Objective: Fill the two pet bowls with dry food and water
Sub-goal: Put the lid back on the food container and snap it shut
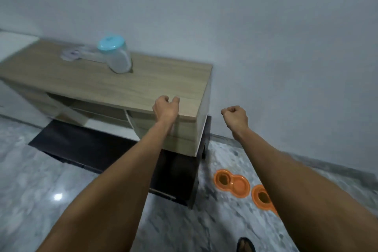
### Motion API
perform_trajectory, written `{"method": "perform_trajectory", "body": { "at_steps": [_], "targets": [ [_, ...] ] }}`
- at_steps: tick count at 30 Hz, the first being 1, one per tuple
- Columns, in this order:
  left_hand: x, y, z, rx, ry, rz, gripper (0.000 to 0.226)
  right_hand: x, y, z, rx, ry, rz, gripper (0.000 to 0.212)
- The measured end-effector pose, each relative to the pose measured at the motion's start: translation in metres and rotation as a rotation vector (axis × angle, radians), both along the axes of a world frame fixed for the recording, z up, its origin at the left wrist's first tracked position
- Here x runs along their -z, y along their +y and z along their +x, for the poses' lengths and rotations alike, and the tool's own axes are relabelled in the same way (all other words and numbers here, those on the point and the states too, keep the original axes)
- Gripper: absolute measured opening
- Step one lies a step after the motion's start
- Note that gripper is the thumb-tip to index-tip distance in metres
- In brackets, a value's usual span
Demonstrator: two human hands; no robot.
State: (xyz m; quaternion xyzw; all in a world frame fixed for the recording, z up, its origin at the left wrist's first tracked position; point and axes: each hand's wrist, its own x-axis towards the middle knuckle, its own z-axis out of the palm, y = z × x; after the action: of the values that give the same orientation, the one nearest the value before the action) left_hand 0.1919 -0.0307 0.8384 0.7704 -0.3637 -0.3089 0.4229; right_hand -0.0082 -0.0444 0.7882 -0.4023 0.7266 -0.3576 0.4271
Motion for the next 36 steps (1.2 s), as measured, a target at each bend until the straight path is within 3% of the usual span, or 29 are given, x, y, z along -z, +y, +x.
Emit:
{"method": "perform_trajectory", "body": {
  "at_steps": [17,26,30,36],
  "targets": [
    [-0.005,-0.027,0.24,-0.219,0.0,-0.04,0.049,-0.025,-0.078,0.279,-0.23,-0.043,-0.086,0.028],
    [-0.013,-0.105,0.378,-0.233,-0.06,0.018,0.053,-0.023,-0.156,0.437,-0.287,-0.164,-0.044,0.028],
    [-0.017,-0.143,0.434,-0.231,-0.076,0.009,0.052,-0.033,-0.185,0.495,-0.335,-0.148,-0.054,0.016],
    [-0.002,-0.195,0.507,-0.201,-0.075,0.002,0.049,-0.022,-0.233,0.565,-0.371,-0.073,-0.066,0.03]
  ]
}}
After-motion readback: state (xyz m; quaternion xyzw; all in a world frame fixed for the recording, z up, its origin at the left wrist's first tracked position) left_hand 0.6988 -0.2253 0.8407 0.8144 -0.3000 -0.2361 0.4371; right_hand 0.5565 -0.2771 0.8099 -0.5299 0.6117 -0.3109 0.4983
